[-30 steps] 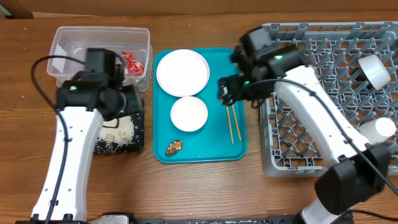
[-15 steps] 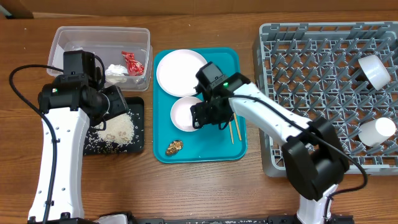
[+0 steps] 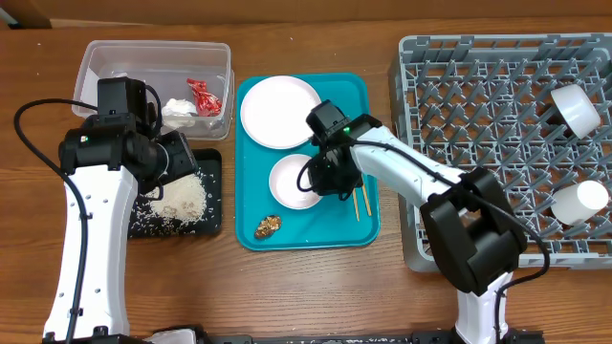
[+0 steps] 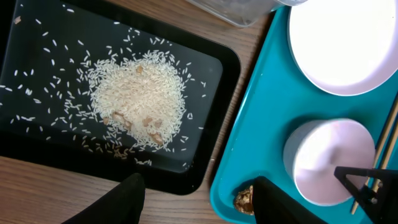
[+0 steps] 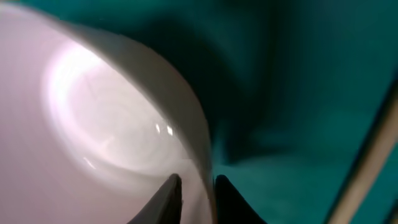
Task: Sort waste into correct bins and load items into the dishwasher
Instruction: 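Reach the right gripper to the pink plate and grasp its rim, then lift the pink plate with the right gripper and stand it in the rack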
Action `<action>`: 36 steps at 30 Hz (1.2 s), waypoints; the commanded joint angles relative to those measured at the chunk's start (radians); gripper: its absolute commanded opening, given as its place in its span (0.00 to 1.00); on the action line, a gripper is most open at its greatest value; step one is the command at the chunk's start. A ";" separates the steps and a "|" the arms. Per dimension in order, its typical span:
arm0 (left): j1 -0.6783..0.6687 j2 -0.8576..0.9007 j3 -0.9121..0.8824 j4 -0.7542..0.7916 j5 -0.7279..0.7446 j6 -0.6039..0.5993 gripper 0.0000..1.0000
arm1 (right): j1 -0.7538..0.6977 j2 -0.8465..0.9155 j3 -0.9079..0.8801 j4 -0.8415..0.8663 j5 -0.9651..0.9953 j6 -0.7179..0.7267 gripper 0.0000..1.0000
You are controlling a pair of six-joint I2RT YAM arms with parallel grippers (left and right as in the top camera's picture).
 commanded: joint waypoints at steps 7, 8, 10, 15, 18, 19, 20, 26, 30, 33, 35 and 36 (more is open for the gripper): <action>0.003 -0.015 0.019 0.003 -0.006 -0.003 0.60 | -0.043 -0.062 0.082 -0.072 0.039 -0.015 0.04; 0.003 -0.015 0.019 0.003 -0.006 -0.003 0.61 | -0.046 -0.080 0.097 -0.084 0.050 -0.020 0.04; 0.003 -0.015 0.019 0.003 -0.006 -0.003 0.63 | -0.052 -0.111 0.119 -0.108 0.078 -0.022 0.04; 0.003 -0.015 0.019 0.004 -0.007 -0.003 0.63 | -0.088 -0.211 0.196 -0.172 0.255 -0.025 0.04; 0.003 -0.015 0.019 0.004 -0.007 -0.003 0.63 | -0.138 -0.267 0.233 -0.164 0.408 -0.025 0.04; 0.003 -0.015 0.019 0.004 -0.007 -0.003 0.63 | -0.158 -0.284 0.238 -0.153 0.457 -0.025 0.04; 0.003 -0.015 0.019 0.005 -0.007 -0.003 0.63 | -0.178 -0.298 0.240 -0.137 0.513 -0.026 0.04; 0.003 -0.014 0.019 0.021 -0.007 -0.003 0.65 | -0.315 -0.322 0.239 0.058 0.859 -0.140 0.04; 0.003 -0.014 0.019 0.036 -0.008 -0.002 0.68 | -0.426 -0.314 0.239 0.246 0.927 -0.257 0.04; 0.003 -0.014 0.019 0.047 -0.027 -0.002 0.70 | -0.548 -0.303 0.239 0.417 0.926 -0.282 0.04; 0.003 -0.014 0.019 0.060 -0.030 -0.003 0.71 | -0.599 -0.290 0.239 0.466 0.926 -0.309 0.04; 0.003 -0.014 0.019 0.065 -0.030 -0.003 0.72 | -0.625 -0.278 0.239 0.486 0.927 -0.343 0.04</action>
